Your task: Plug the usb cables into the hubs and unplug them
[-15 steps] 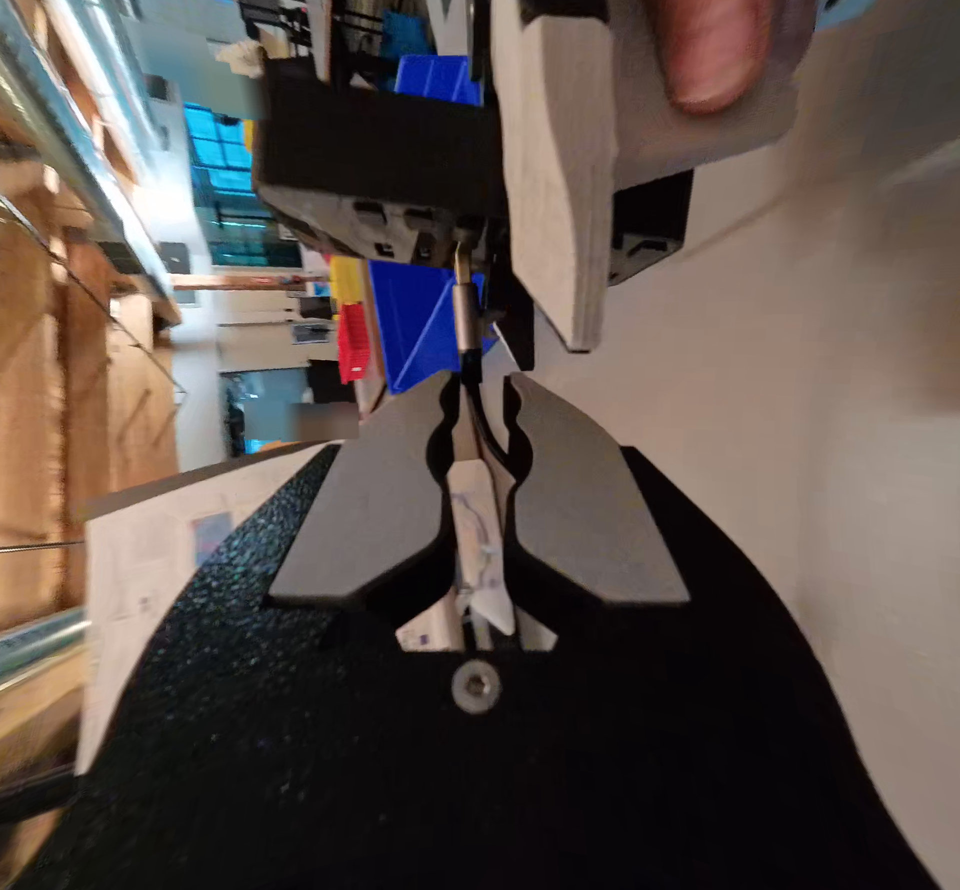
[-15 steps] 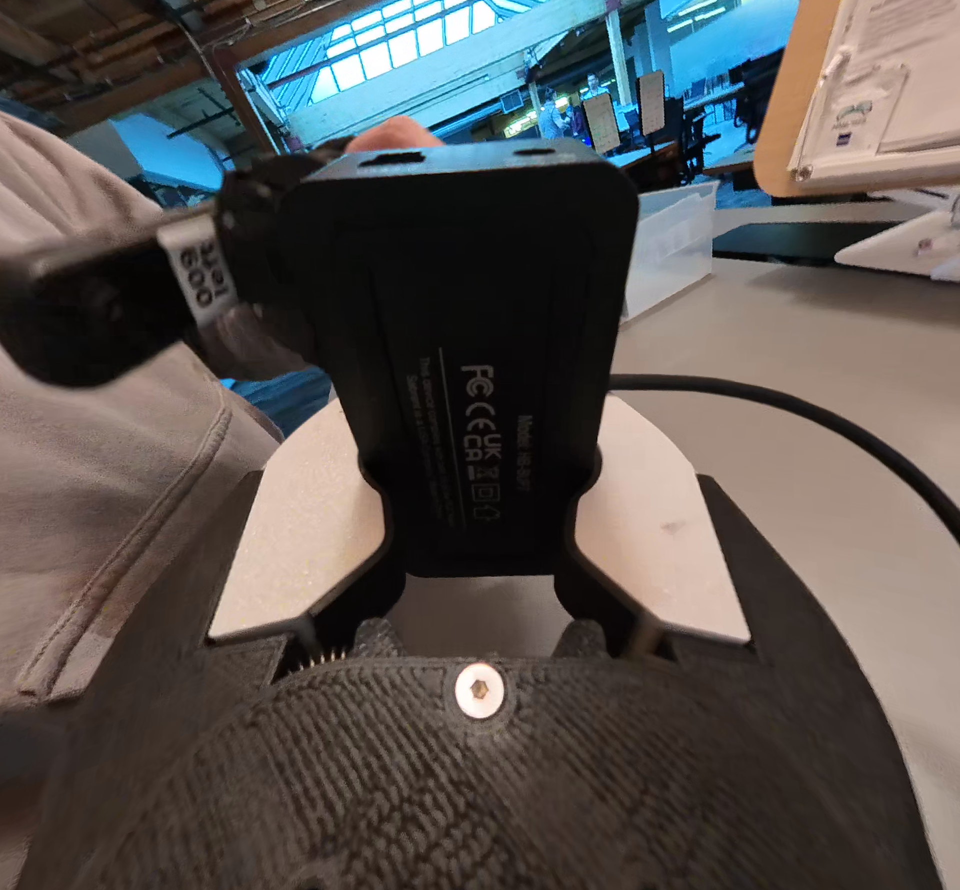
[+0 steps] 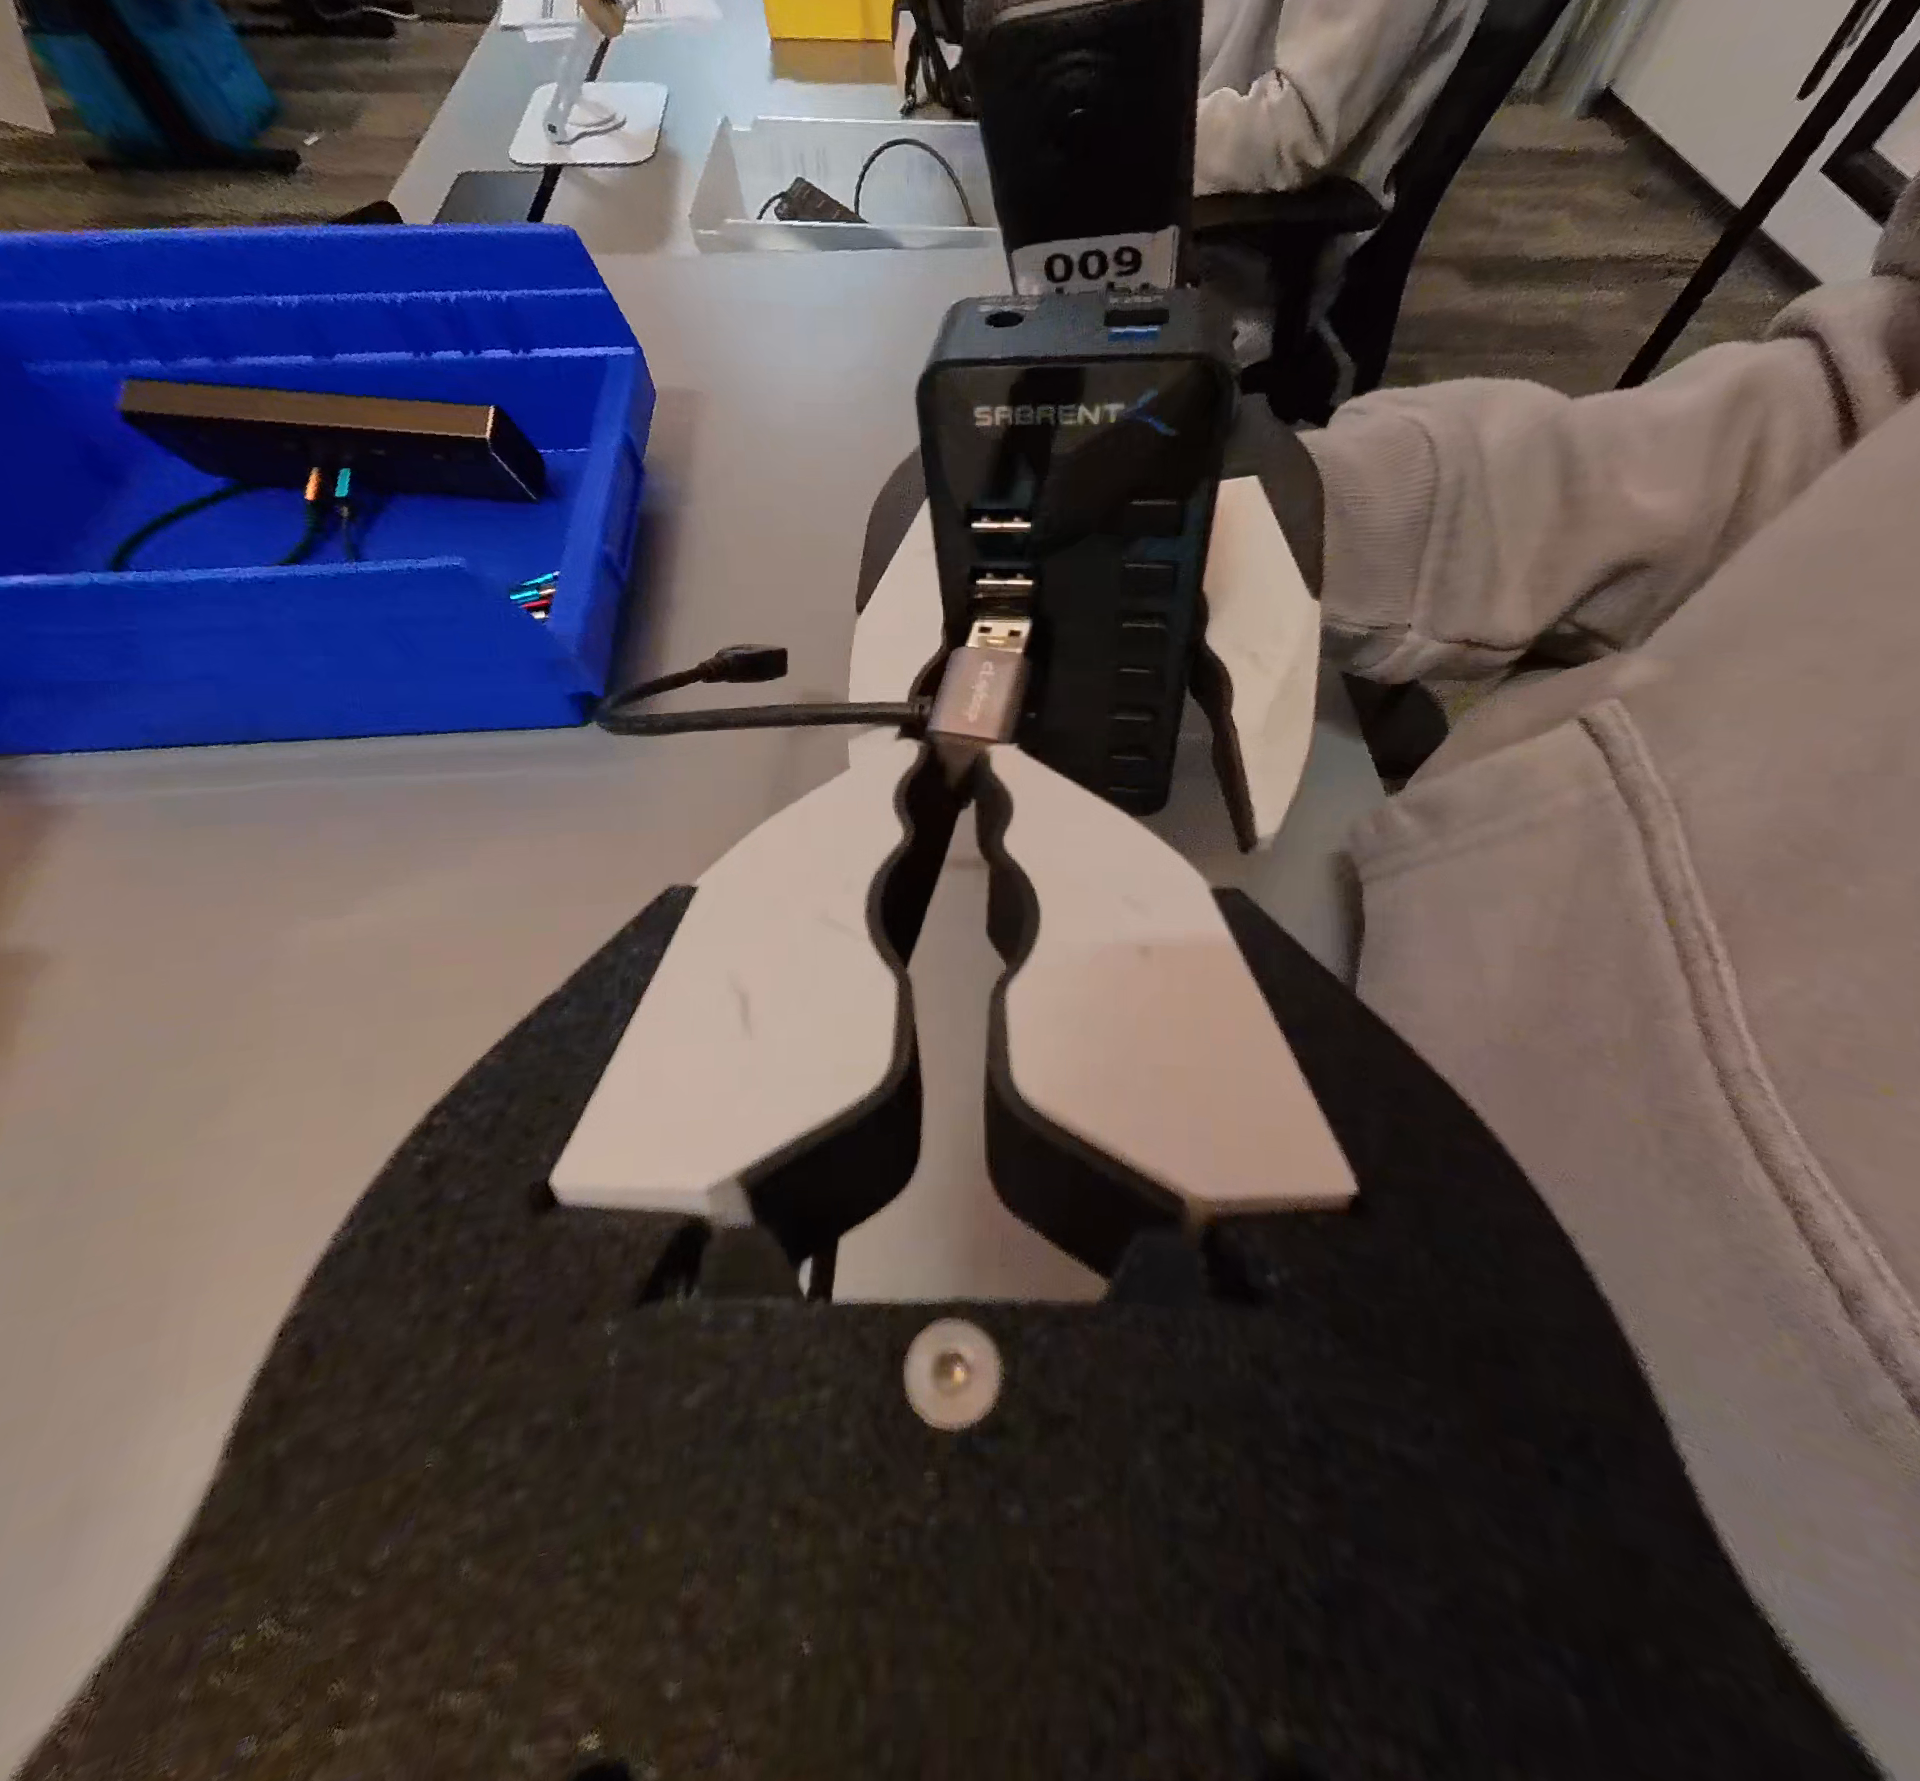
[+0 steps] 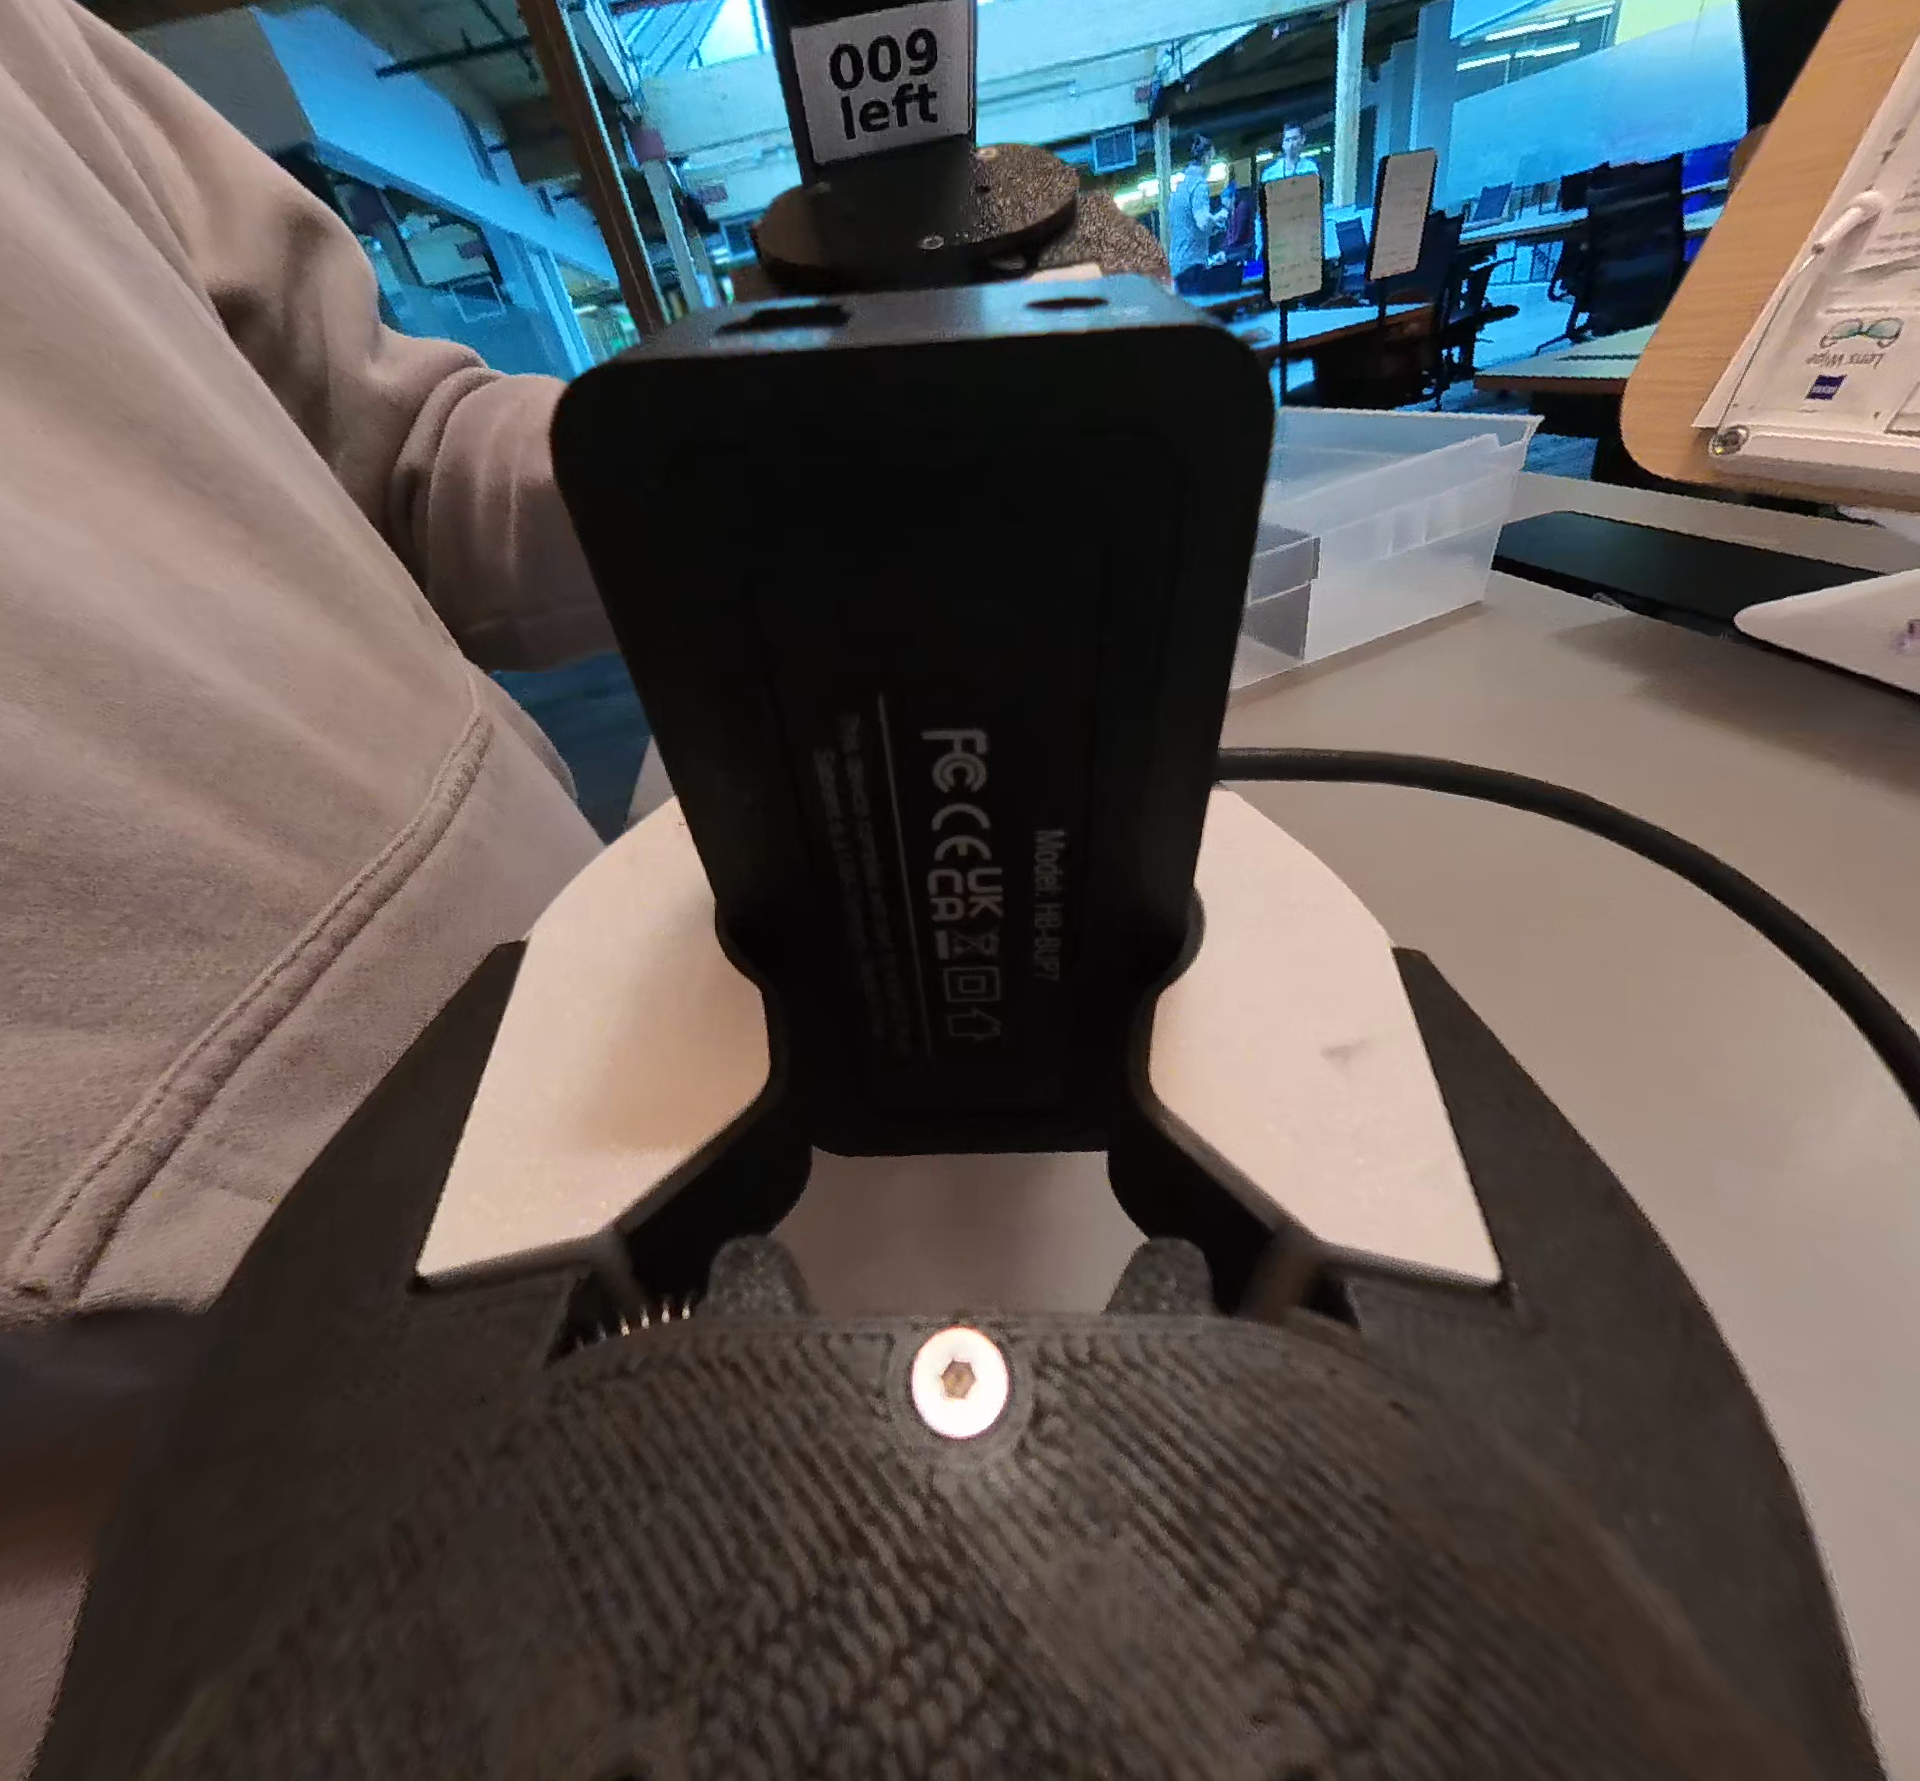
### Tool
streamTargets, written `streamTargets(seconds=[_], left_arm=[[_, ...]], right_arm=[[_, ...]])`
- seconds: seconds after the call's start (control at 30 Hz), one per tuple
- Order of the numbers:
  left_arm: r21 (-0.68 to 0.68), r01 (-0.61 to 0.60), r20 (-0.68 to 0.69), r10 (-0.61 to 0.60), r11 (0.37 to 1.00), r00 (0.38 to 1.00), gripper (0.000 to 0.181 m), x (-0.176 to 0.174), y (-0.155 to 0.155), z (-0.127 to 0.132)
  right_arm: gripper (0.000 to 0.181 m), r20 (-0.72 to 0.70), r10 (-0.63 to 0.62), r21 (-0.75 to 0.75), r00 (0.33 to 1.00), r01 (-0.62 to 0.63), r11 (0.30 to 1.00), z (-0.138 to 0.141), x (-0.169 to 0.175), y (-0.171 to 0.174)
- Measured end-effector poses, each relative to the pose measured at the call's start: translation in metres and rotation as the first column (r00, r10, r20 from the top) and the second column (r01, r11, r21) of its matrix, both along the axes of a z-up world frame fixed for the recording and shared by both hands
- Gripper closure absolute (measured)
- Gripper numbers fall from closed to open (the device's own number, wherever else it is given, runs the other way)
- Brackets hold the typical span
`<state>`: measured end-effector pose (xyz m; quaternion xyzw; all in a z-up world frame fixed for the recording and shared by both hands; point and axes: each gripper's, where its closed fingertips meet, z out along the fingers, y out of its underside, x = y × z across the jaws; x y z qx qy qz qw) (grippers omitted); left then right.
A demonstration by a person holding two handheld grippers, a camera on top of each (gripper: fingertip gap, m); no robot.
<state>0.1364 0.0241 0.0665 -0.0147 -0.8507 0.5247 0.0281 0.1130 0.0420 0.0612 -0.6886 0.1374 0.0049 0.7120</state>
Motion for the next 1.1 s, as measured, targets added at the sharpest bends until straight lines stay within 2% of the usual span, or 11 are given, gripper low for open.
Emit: streamTargets(seconds=[0.2,0.27,0.57,0.77,1.1], left_arm=[[0.017,0.013,-0.001,-0.013,1.0,1.0,0.168,-0.002,0.004,-0.007],[-0.005,0.003,-0.006,-0.003,1.0,1.0,0.173,-0.003,0.003,-0.004],[-0.065,0.056,-0.067,-0.061,0.996,0.996,0.174,-0.016,0.005,0.003],[-0.09,0.02,-0.124,-0.032,0.996,0.992,0.171,-0.016,0.004,0.008],[-0.04,-0.036,-0.059,0.033,0.999,0.998,0.174,-0.014,0.005,0.009]], right_arm=[[0.108,-0.005,0.012,0.023,1.0,-0.012,1.0,0.002,-0.002,0.0],[0.108,-0.007,0.021,0.019,1.0,-0.021,1.0,0.002,-0.003,0.0],[0.108,-0.017,0.04,0.031,0.999,-0.039,0.999,0.003,-0.006,0.001],[0.108,-0.016,0.048,0.011,0.999,-0.048,0.999,0.001,-0.008,0.003],[0.108,-0.038,0.052,-0.043,0.998,-0.054,0.998,-0.005,-0.009,0.005]])
